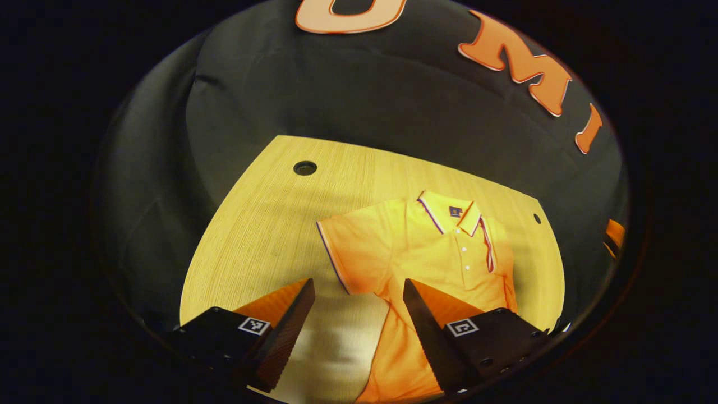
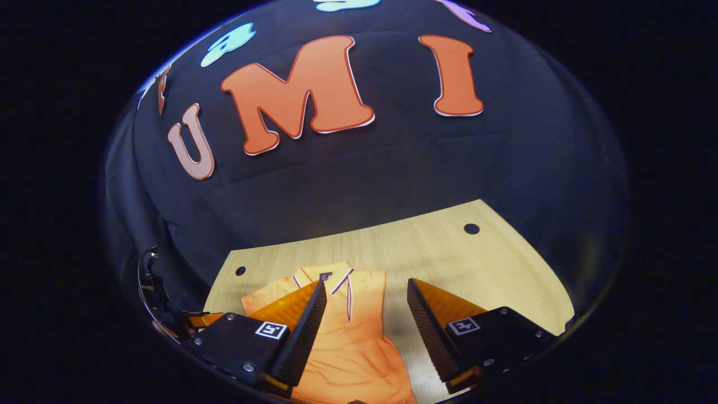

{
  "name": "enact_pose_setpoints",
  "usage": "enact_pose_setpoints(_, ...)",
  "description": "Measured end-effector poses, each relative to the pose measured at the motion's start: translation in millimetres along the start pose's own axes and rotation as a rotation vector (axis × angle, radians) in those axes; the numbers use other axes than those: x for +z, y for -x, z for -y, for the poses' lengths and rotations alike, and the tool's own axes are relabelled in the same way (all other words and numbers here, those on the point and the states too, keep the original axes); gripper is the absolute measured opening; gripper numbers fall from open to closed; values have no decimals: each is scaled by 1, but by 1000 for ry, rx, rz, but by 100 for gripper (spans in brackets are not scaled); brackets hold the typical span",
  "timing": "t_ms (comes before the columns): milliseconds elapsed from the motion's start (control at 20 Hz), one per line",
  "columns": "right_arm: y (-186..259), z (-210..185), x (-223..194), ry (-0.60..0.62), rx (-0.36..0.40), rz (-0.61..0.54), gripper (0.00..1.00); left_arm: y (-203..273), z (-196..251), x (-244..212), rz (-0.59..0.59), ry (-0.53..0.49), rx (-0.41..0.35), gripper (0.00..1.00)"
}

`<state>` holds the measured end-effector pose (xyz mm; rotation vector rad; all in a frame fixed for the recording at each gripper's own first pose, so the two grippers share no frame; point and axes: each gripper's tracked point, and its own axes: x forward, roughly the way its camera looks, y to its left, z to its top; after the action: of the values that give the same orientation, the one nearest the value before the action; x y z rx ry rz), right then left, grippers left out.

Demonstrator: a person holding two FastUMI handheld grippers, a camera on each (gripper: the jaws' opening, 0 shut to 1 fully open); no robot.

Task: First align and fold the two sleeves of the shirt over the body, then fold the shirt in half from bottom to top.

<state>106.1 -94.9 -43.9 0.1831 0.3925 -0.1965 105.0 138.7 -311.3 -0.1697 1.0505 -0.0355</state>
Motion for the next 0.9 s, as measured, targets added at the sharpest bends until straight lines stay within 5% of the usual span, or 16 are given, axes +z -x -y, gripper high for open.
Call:
enact_pose_setpoints(600, 109, 10, -18, 8, -204, 119, 89, -107, -22, 11, -299, -25, 42, 97)
enact_pose_setpoints(900, 140, 21, -25, 16, -252, 111, 89, -132, -20, 19, -340, -68, 84, 91)
